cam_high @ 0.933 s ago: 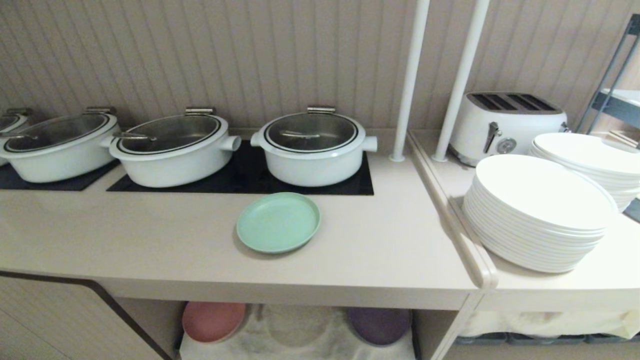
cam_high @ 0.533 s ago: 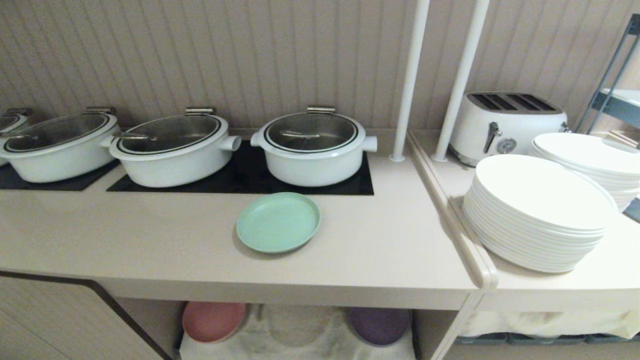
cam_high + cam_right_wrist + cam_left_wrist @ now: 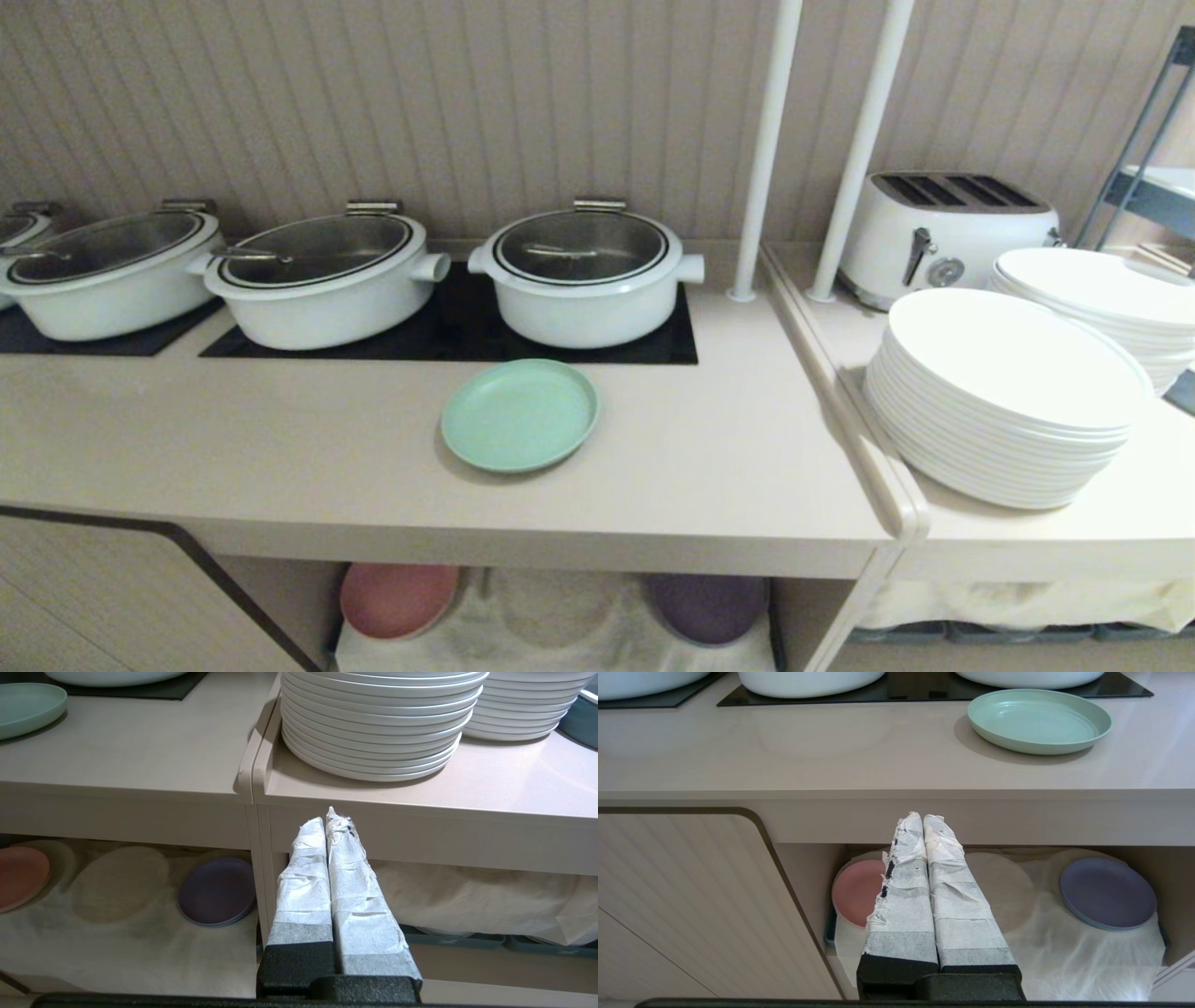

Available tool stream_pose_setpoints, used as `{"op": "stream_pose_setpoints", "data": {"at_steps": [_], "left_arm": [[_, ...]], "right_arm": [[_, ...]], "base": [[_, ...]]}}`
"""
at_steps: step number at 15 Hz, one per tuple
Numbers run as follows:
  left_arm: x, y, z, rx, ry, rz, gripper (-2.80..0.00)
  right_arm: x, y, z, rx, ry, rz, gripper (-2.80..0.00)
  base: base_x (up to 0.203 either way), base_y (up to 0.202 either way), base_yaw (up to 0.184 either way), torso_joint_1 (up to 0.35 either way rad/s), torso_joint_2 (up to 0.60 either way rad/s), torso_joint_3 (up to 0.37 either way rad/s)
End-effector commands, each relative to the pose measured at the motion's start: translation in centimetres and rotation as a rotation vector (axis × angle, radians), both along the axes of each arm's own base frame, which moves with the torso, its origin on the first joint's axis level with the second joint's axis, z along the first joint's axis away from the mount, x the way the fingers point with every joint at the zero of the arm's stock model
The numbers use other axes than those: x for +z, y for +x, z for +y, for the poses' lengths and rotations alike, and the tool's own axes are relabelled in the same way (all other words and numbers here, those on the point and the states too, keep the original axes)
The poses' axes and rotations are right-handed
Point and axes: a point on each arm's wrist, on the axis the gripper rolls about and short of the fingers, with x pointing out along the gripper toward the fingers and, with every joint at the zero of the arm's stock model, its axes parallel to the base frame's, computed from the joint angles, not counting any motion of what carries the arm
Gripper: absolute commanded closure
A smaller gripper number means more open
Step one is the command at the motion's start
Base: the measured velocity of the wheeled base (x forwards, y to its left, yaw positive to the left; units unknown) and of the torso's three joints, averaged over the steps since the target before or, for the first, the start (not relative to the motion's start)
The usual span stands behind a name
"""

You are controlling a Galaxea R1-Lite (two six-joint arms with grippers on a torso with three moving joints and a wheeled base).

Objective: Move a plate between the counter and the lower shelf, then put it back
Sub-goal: Pick up the plate

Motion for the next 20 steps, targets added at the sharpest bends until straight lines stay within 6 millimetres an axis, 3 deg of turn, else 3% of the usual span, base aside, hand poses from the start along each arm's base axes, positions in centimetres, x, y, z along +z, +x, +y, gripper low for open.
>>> {"op": "stream_pose_setpoints", "data": {"at_steps": [1, 9, 20], "left_arm": [[0.0, 0.0, 0.0, 0.0, 0.0, -0.001, 0.0], [0.0, 0.0, 0.0, 0.0, -0.002, -0.001, 0.0], [0.0, 0.0, 0.0, 0.0, -0.002, -0.001, 0.0]], "right_arm": [[0.0, 0.01, 0.0, 0.001, 0.0, 0.001, 0.0], [0.0, 0.01, 0.0, -0.001, -0.007, 0.001, 0.0], [0.0, 0.01, 0.0, 0.001, -0.008, 0.001, 0.0]], "base": [[0.0, 0.0, 0.0, 0.0, 0.0, 0.0], [0.001, 0.008, 0.001, 0.001, 0.0, 0.0], [0.0, 0.189, 0.0, 0.002, 0.0, 0.001]]}}
